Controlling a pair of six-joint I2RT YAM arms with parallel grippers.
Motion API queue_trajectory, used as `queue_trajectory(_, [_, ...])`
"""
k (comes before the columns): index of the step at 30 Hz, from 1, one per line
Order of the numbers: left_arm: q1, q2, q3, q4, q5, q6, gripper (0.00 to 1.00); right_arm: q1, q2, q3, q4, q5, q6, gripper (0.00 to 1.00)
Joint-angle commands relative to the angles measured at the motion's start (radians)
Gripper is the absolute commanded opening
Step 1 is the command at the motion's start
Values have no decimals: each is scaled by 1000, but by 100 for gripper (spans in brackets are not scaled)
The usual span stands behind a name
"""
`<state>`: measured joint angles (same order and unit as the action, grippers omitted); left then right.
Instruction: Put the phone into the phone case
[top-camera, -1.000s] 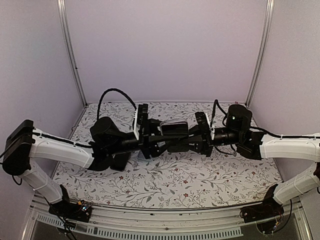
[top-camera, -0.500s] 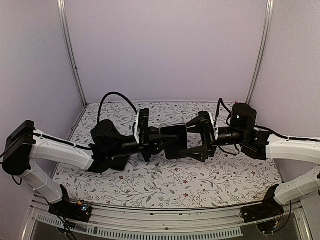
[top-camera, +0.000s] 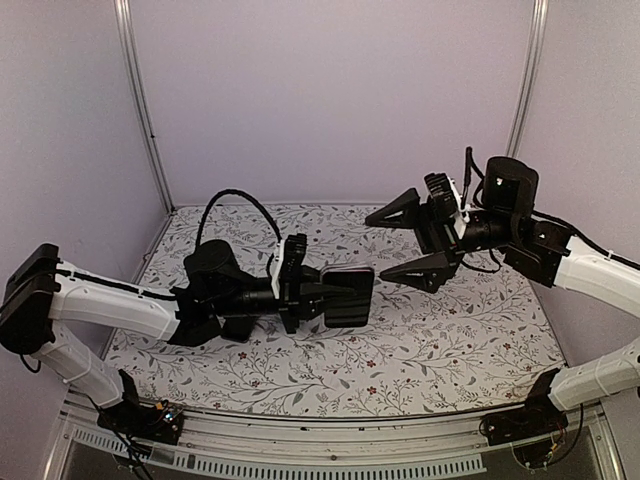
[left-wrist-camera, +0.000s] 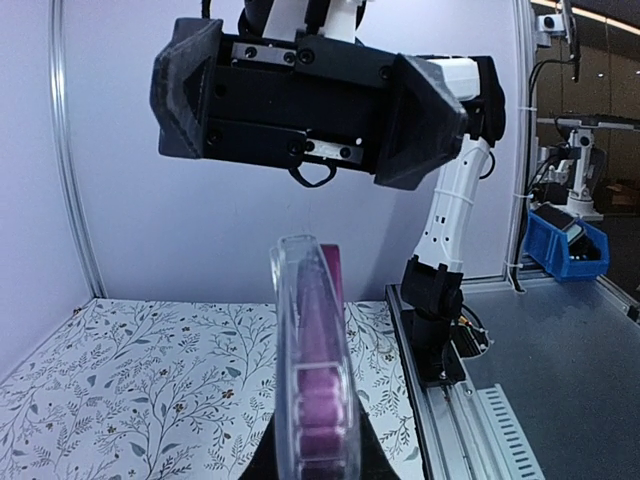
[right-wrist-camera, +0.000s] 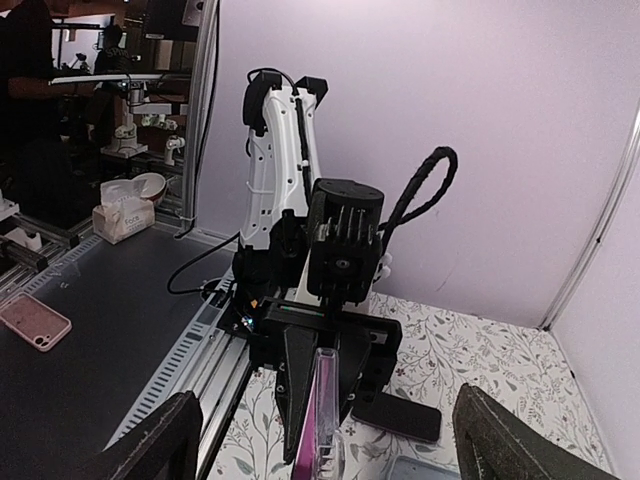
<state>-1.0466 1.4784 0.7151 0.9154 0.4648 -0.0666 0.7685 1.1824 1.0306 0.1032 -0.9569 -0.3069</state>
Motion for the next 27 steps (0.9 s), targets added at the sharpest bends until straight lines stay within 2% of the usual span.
queue_trajectory(1, [-18, -30, 41, 17, 9, 40, 0, 29, 24, -19, -18, -39, 29, 91])
queue_trajectory(5, [-21, -26, 38, 40, 8, 30, 0, 53, 56, -24, -64, 41, -4, 91])
queue_trajectory(9, [-25, -26, 37, 45, 9, 27, 0, 52, 72, -35, -72, 77, -19, 71])
queue_trajectory(13, [-26, -33, 35, 50, 6, 32, 0, 52, 81, -42, -75, 79, -22, 68])
queue_trajectory(14, [-27, -33, 35, 52, 6, 31, 0, 52, 82, -47, -74, 79, -21, 64])
queue_trajectory(17, [-27, -29, 35, 58, 7, 29, 0, 52, 73, -60, -63, 76, -19, 40])
queue_trajectory(18, [-27, -27, 35, 61, 7, 28, 0, 52, 73, -60, -65, 67, -18, 29])
queue_trajectory(19, [-27, -27, 35, 61, 7, 28, 0, 52, 75, -58, -67, 58, -18, 9])
queue_trajectory(20, [-28, -26, 36, 61, 5, 27, 0, 52, 75, -58, -69, 57, -19, 0])
queue_trajectory(27, [-29, -18, 38, 60, 2, 22, 0, 52, 70, -54, -69, 58, -20, 0])
